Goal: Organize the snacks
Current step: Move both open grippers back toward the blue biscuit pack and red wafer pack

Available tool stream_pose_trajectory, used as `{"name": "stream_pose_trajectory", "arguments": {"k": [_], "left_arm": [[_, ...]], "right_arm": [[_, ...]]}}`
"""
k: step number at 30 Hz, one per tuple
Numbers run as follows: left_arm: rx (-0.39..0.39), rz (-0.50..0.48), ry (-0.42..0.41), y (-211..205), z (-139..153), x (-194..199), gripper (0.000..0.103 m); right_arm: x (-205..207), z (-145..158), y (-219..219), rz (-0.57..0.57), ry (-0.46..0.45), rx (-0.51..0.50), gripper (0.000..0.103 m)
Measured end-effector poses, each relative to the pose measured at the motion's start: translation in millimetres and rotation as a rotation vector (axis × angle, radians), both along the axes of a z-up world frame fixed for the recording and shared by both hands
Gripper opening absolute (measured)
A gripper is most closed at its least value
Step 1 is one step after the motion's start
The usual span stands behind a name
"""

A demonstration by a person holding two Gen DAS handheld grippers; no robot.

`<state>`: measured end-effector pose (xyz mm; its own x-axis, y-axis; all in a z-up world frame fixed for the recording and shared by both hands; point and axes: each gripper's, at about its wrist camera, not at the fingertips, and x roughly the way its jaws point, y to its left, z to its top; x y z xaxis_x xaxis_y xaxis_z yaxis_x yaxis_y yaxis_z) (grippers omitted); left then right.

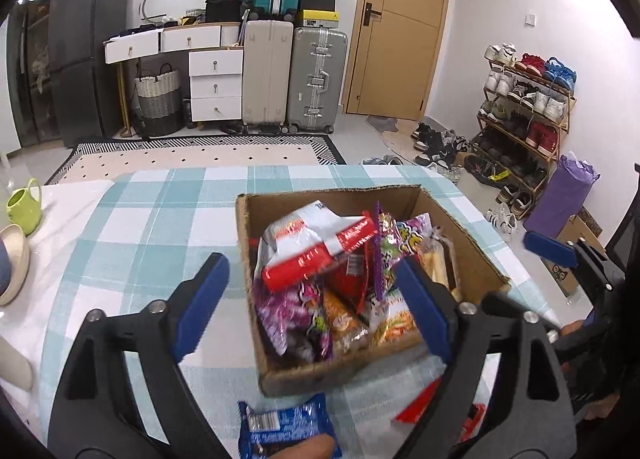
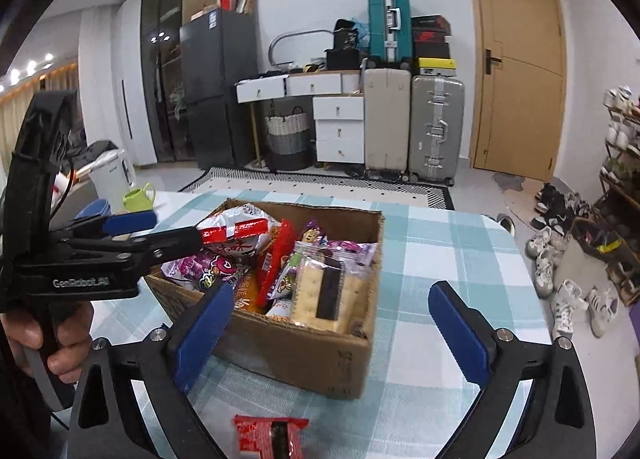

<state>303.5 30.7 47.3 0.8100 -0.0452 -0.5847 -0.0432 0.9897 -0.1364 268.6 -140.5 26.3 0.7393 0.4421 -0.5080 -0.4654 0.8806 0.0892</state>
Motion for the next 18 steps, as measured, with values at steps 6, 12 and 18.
{"name": "stream_pose_trajectory", "arguments": {"k": [6,12,18], "left_arm": [[-0.009,0.004,-0.001,2,9,-41,0.102],[-0.007,0.03,0.019,5,10,-77,0.102],[0.009,0.054,0.064,9,-1,-99,0.102]], "right_arm": [[-19,-1,-22,-0.035,0.036,0.028,0.102],[-38,-4,-30,-0.027,0.06,0.024,0.102],[-46,-9,-28,-0.027,0.092,0.029,0.102]]}}
